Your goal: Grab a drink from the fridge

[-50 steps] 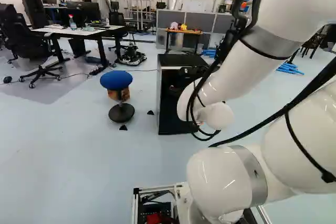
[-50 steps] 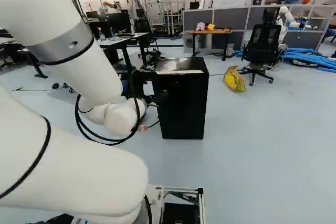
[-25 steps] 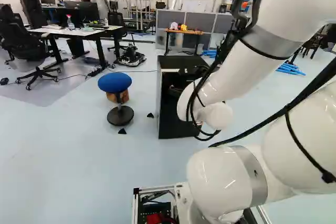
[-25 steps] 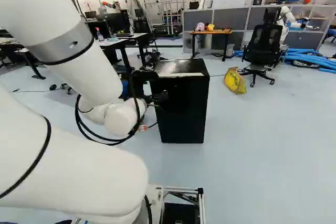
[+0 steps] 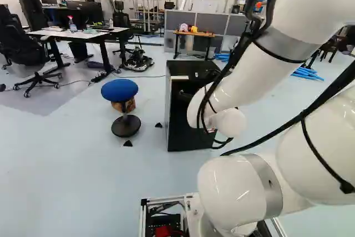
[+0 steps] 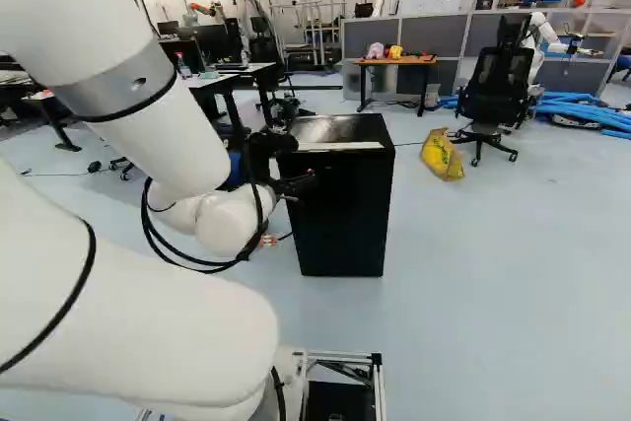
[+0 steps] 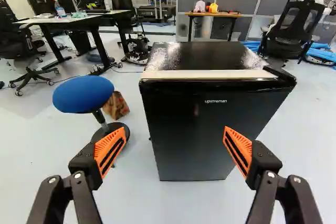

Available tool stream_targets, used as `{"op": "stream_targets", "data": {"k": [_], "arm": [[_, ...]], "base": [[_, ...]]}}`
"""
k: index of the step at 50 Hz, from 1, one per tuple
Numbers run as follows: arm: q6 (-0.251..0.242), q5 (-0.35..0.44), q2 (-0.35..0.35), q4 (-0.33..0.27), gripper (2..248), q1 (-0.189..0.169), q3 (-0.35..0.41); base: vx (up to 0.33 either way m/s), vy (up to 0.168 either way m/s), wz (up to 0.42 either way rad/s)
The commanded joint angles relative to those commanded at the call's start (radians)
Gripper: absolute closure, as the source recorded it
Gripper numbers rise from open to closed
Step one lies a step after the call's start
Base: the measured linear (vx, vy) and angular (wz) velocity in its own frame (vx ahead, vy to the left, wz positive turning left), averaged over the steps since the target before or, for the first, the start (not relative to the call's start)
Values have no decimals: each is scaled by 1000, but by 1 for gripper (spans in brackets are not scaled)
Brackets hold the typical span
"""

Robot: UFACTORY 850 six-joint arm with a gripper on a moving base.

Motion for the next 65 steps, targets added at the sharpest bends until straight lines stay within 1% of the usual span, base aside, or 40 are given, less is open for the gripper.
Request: {"op": "stream_targets", "data": {"k": [11,23,30,38,48,65], "arm": [[0,0,0,0,3,0,0],[0,0,0,0,3,0,0],[0,0,0,0,3,9,0],[0,0,-2,18,3,34,-2],[0,0,-12,66,3,74,-10],[0,0,-19,198,3,147,-17]], "base": [[87,0,-6],[3,1,0],[0,0,0],[0,0,0],[0,0,0],[0,0,0]]}}
